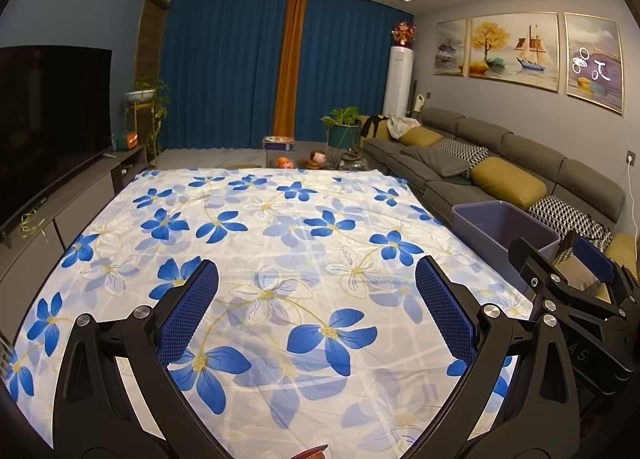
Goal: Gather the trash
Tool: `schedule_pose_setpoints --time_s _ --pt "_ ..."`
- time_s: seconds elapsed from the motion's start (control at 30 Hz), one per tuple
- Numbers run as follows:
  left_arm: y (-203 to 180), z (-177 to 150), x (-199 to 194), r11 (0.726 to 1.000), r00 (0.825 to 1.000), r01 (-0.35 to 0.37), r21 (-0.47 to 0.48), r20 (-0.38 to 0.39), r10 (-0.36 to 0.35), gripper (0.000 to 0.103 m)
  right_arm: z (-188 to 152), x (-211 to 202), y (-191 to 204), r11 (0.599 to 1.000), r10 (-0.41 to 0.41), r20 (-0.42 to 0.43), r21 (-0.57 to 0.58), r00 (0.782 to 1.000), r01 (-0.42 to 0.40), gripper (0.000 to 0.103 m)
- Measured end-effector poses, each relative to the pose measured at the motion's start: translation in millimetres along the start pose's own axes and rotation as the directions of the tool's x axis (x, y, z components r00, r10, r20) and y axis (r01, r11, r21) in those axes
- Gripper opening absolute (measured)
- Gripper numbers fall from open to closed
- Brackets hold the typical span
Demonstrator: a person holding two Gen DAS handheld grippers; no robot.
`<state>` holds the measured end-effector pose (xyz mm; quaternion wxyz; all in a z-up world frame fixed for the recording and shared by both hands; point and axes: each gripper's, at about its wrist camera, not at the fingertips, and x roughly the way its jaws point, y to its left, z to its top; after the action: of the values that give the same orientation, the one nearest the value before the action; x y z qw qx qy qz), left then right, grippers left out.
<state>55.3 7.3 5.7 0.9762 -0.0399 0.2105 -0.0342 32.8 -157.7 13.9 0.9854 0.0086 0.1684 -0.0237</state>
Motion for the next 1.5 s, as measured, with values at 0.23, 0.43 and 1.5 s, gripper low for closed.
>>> schedule_pose_setpoints --time_s 0.23,0.43,1.5 --pt "-0.6 0.4 -0.2 1.0 1.0 0.001 -0.001 -0.001 -0.001 0.097 0.1 0.0 0.4 1.0 0.0 0.001 0.0 1.0 0.0 0.098" --pt "-1.2 1.3 -0.8 1.0 1.0 0.002 0.0 0.0 -0.002 0.097 1.4 0.5 0.0 1.0 0.002 0.001 0.001 1.0 -0.002 0.098" --pt "-3.0 3.7 -0.2 1.0 1.0 0.004 -0.005 -0.007 -0.004 0.097 3.7 0.0 -1.6 1.0 -0.001 0.001 0.002 1.0 0.001 0.098"
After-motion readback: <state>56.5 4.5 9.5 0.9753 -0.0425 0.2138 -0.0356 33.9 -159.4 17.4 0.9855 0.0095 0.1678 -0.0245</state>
